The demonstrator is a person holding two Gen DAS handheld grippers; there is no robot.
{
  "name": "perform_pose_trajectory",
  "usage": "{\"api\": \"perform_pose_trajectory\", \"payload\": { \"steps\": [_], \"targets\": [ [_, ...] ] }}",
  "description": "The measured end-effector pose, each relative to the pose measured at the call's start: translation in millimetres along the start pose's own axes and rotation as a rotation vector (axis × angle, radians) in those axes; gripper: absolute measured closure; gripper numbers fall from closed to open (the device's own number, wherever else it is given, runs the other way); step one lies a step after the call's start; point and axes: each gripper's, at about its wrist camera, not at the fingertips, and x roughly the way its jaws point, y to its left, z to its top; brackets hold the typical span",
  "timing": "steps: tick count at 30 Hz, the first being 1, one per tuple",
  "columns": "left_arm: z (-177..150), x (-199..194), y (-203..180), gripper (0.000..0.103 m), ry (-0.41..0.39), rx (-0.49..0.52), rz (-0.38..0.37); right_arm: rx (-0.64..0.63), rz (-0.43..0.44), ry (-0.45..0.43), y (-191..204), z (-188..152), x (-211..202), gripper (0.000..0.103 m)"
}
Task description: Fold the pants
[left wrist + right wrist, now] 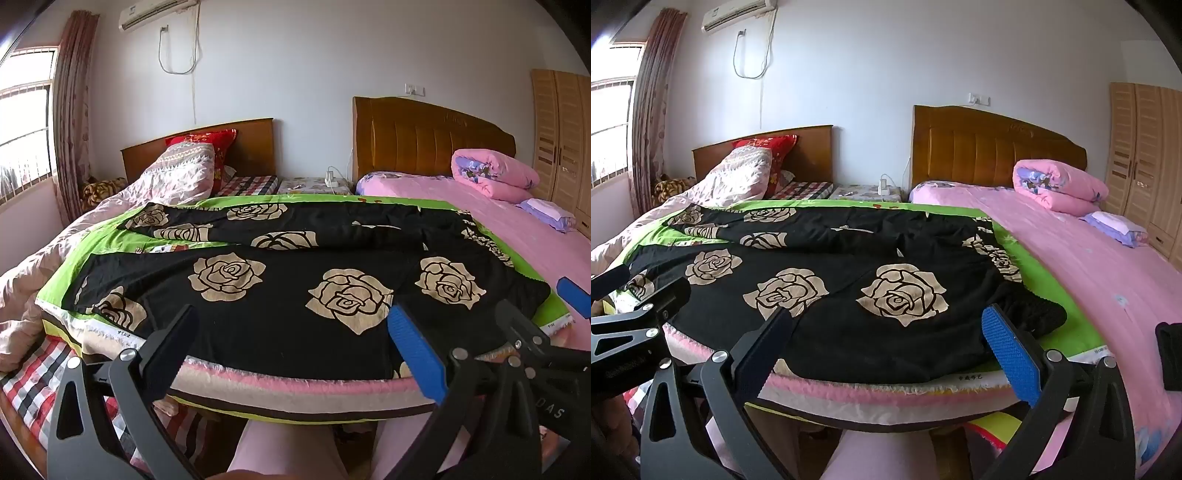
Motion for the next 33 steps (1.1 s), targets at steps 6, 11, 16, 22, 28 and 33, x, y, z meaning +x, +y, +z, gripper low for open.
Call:
{"api": "perform_pose_trajectory", "payload": {
  "steps": [6, 11, 16, 22, 28, 33],
  "targets": [
    [-1, 0, 0, 0.001, 0.002, 0.000, -0.003, 0.001, -0.001, 0.000, 0, 0, 0, 0.004],
    [-5, 0, -1, 0.001, 0.005, 0.000, -0.004, -0.003, -0.001, 0.001, 0, -1, 0, 0.004],
    [-9, -4, -2, 0.001, 0.004, 0.004, -0.006, -0.002, -0.001, 0.003, 0, -2, 1, 0.004],
    [-5, 2, -2, 0.001, 0.015, -0.003, -0.002, -0.001, 0.000, 0.003, 0, -2, 1, 0.004],
    [-8, 4, -2, 0.001, 0.026, -0.003, -0.005, -0.001, 0.000, 0.004, 0, -3, 1, 0.004],
    [-8, 4, -1, 0.001, 0.027, -0.004, -0.005, 0.000, 0.001, 0.005, 0, -3, 2, 0.004]
  ]
}}
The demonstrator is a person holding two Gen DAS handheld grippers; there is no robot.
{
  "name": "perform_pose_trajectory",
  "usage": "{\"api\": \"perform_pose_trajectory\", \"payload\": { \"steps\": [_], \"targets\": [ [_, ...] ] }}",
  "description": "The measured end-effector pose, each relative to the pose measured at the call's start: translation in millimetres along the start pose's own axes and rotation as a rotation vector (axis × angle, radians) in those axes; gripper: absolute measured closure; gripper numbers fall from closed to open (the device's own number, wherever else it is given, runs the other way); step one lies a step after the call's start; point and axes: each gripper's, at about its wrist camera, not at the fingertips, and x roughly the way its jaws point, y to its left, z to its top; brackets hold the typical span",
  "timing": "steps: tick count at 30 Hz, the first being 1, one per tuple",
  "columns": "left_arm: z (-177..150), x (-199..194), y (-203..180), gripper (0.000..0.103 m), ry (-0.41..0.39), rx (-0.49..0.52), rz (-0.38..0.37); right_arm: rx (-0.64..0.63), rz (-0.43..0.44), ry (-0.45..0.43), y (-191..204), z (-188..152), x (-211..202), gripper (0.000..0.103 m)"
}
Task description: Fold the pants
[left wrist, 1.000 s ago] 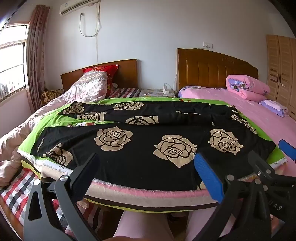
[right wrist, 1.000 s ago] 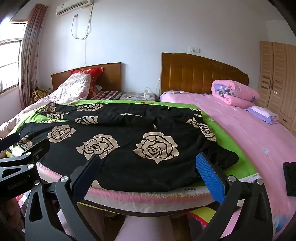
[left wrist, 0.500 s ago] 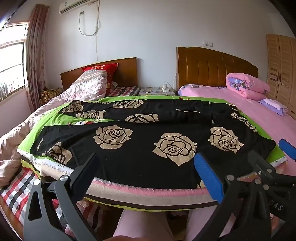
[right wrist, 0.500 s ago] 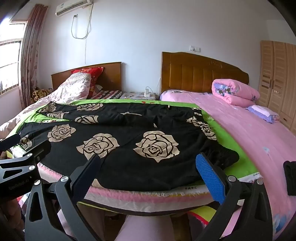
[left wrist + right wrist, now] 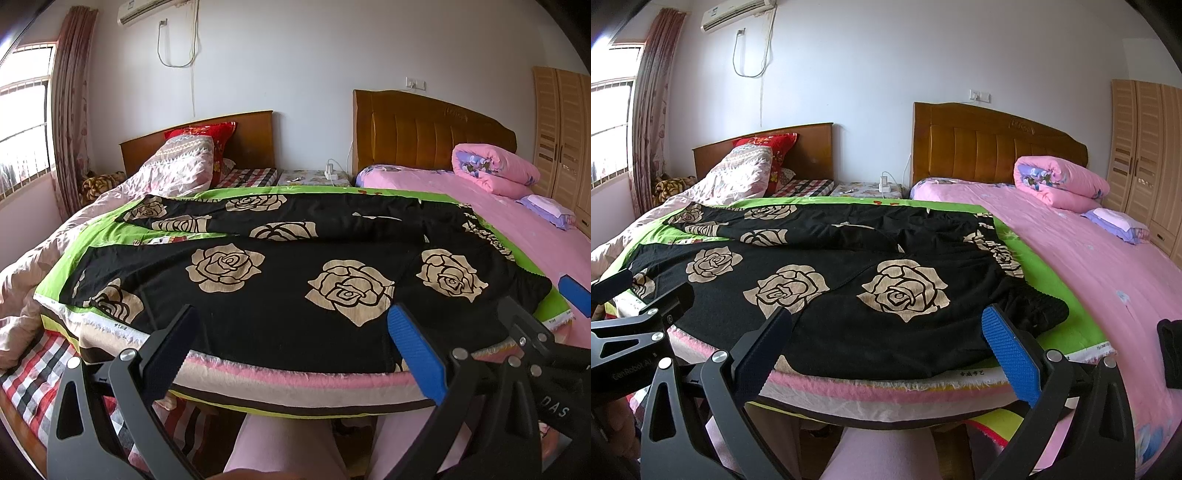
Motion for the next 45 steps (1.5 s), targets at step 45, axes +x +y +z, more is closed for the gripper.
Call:
{"api": "perform_pose_trajectory", "payload": {
  "steps": [45],
  "targets": [
    [-8, 15, 9, 0.001, 0.066, -0.015, 0.007, -0.005, 0.003, 0.021, 3, -11, 10, 0.004]
  ]
}}
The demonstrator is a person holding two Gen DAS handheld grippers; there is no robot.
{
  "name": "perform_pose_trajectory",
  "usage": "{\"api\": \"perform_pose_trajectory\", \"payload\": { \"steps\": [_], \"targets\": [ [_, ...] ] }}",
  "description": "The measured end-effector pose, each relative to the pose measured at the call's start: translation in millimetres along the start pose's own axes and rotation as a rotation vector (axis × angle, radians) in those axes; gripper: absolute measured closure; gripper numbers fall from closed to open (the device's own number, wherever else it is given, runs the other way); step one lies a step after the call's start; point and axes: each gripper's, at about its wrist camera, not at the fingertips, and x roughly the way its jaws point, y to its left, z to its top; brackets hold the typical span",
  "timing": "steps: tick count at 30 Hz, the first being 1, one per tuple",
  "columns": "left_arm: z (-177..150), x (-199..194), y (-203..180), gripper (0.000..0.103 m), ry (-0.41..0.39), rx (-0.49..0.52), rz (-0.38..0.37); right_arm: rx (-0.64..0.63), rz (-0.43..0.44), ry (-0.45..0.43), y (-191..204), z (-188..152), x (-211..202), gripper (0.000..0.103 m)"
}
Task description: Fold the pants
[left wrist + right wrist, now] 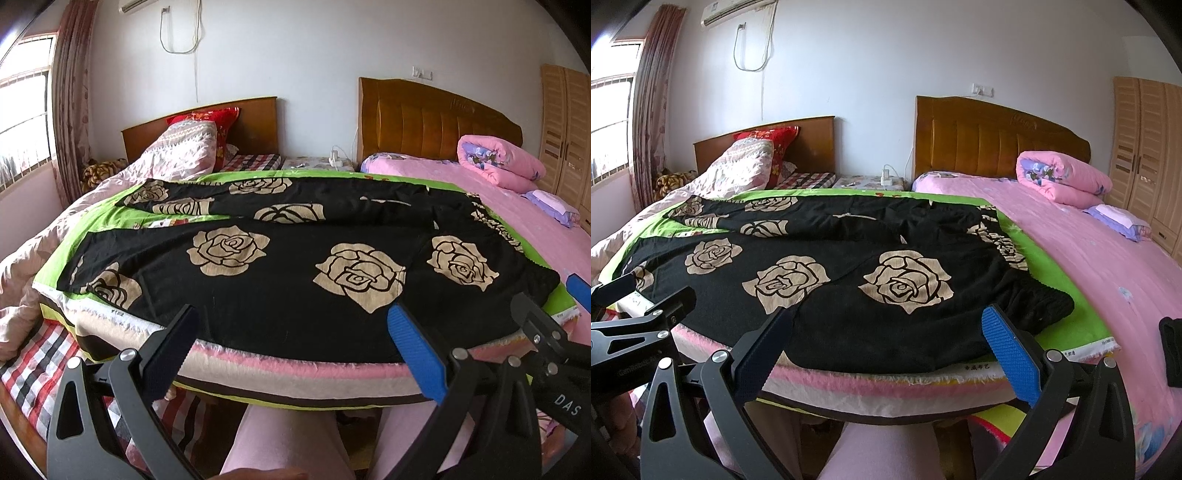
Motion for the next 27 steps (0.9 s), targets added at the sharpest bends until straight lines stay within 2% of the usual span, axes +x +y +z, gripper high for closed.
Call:
{"api": "perform_pose_trajectory", "payload": {
  "steps": [10, 16, 20, 21, 24, 26, 27],
  "targets": [
    [-1, 18, 3, 0.001, 0.033, 0.010, 0.007, -0.008, 0.003, 0.030, -7, 4, 9, 0.004],
    [17, 37, -3, 0.001, 0.065, 0.044, -0.025, -0.001, 0.026, 0.054, -14, 19, 26, 0.004],
    [42, 56, -11, 0.001, 0.119, 0.146, -0.130, -0.048, 0.116, 0.060, -28, 48, 43, 0.004],
    [54, 66, -15, 0.001, 0.140, 0.201, -0.101, -0.066, 0.137, 0.059, -32, 57, 47, 0.004],
    [88, 87, -14, 0.001, 0.127, 0.262, -0.023, -0.134, 0.176, 0.046, -56, 93, 73, 0.004],
    [112, 109, -9, 0.001, 0.178, 0.265, -0.017, -0.177, 0.184, 0.036, -78, 122, 104, 0.004],
    [127, 128, -5, 0.001, 0.243, 0.249, -0.041, -0.194, 0.194, 0.035, -86, 132, 120, 0.004]
  ]
}}
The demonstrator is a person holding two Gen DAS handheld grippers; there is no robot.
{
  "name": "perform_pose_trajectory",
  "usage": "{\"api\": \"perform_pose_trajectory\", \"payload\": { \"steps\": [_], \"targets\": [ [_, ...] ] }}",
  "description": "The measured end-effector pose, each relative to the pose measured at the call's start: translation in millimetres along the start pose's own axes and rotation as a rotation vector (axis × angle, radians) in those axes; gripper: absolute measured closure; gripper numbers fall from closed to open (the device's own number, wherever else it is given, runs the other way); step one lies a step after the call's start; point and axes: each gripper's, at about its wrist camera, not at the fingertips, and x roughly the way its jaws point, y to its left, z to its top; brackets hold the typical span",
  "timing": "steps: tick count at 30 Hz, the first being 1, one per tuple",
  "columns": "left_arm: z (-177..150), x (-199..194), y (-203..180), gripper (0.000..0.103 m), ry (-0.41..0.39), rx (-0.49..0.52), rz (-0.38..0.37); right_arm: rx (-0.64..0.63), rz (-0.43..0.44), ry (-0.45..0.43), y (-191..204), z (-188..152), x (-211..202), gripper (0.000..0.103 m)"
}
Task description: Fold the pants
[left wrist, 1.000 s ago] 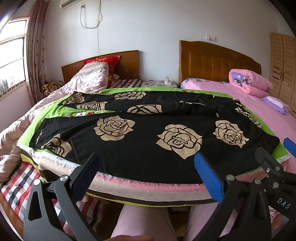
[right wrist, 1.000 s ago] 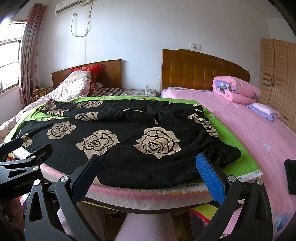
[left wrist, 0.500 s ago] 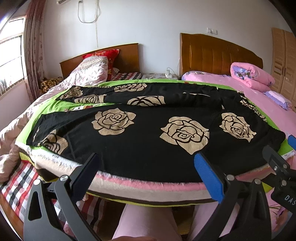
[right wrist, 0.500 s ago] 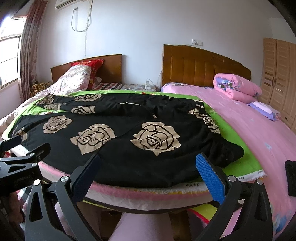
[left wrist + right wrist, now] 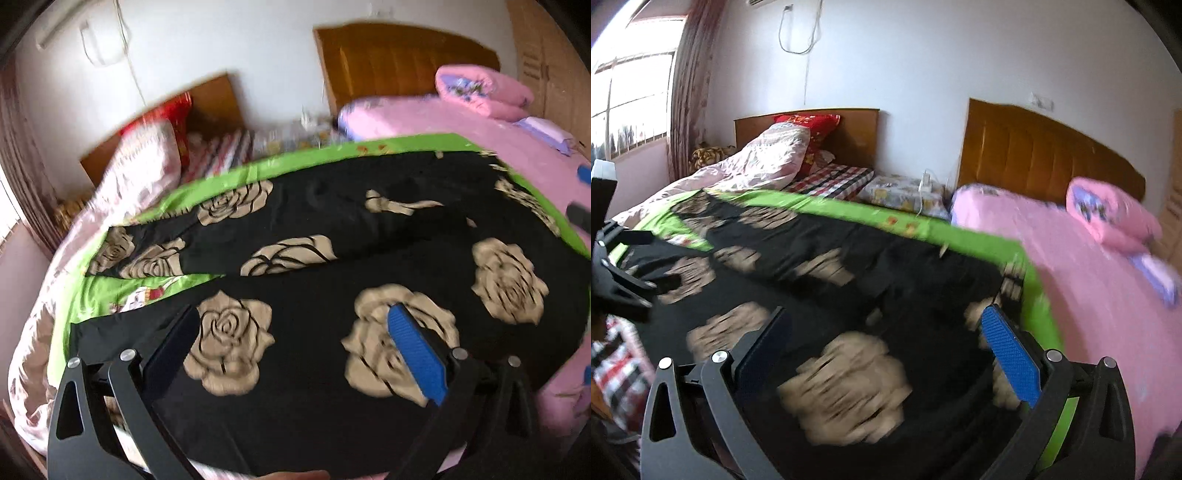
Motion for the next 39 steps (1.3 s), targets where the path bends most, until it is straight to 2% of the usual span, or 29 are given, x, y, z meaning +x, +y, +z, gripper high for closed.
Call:
{"api": "perform_pose_trajectory", "payload": {
  "steps": [2, 3, 4, 5, 7, 10, 12, 15, 16, 17, 18, 19, 20, 21, 25, 28, 30, 31, 32, 33, 34, 35, 39],
  "targets": [
    [27, 29, 16, 0.001, 0.102, -0.053, -0.136, -0.042, 0.048, 0.038, -26, 17, 37, 0.004],
    [43, 49, 26, 0.001, 0.151, -0.109, -0.218, -0.059, 0.084, 0.074, -43, 26, 66, 0.004],
    [57, 65, 34, 0.001, 0.174, -0.168, -0.266, -0.068, 0.105, 0.104, -56, 32, 91, 0.004],
    [70, 81, 43, 0.001, 0.185, -0.222, -0.289, -0.083, 0.125, 0.154, -71, 42, 126, 0.004],
    [99, 117, 61, 0.001, 0.194, -0.316, -0.287, -0.069, 0.161, 0.238, -91, 53, 178, 0.004],
    [132, 176, 78, 0.001, 0.303, -0.452, -0.322, -0.095, 0.220, 0.366, -102, 62, 245, 0.004],
    [145, 217, 88, 0.002, 0.405, -0.574, -0.405, -0.114, 0.276, 0.433, -105, 63, 277, 0.005],
    [157, 250, 96, 0.002, 0.454, -0.684, -0.444, -0.106, 0.346, 0.463, -106, 63, 298, 0.007],
    [163, 257, 97, 0.002, 0.457, -0.704, -0.449, -0.099, 0.362, 0.483, -107, 60, 304, 0.012],
    [168, 263, 98, 0.002, 0.457, -0.722, -0.454, -0.090, 0.375, 0.501, -108, 58, 309, 0.030],
    [172, 270, 98, 0.002, 0.464, -0.750, -0.460, -0.080, 0.382, 0.536, -108, 54, 314, 0.038],
    [175, 275, 97, 0.002, 0.471, -0.769, -0.464, -0.093, 0.379, 0.519, -108, 56, 312, 0.053],
    [178, 279, 97, 0.002, 0.478, -0.785, -0.467, -0.093, 0.394, 0.516, -107, 57, 309, 0.077],
    [182, 285, 95, 0.002, 0.485, -0.807, -0.459, -0.099, 0.407, 0.500, -102, 59, 300, 0.088],
    [194, 297, 90, 0.002, 0.502, -0.875, -0.419, -0.232, 0.330, 0.358, -73, 61, 237, 0.091],
    [199, 304, 87, 0.002, 0.514, -0.923, -0.386, -0.268, 0.286, 0.226, -55, 56, 173, 0.092],
    [201, 303, 85, 0.004, 0.510, -0.908, -0.358, -0.282, 0.263, 0.155, -46, 49, 130, 0.092],
    [202, 302, 82, 0.007, 0.508, -0.880, -0.341, -0.270, 0.245, 0.126, -43, 45, 113, 0.092],
    [201, 296, 78, 0.030, 0.503, -0.838, -0.306, -0.255, 0.232, 0.101, -39, 39, 95, 0.092],
    [197, 288, 78, 0.072, 0.496, -0.819, -0.289, -0.253, 0.215, 0.090, -36, 34, 88, 0.092],
    [193, 277, 79, 0.092, 0.470, -0.810, -0.294, -0.257, 0.187, 0.079, -32, 29, 82, 0.092],
    [188, 267, 82, 0.101, 0.439, -0.809, -0.310, -0.257, 0.156, 0.066, -27, 21, 71, 0.092],
    [145, 161, 103, 0.101, 0.174, -0.792, -0.337, -0.189, 0.144, 0.029, -21, 1, 37, 0.092]
  ]
}}
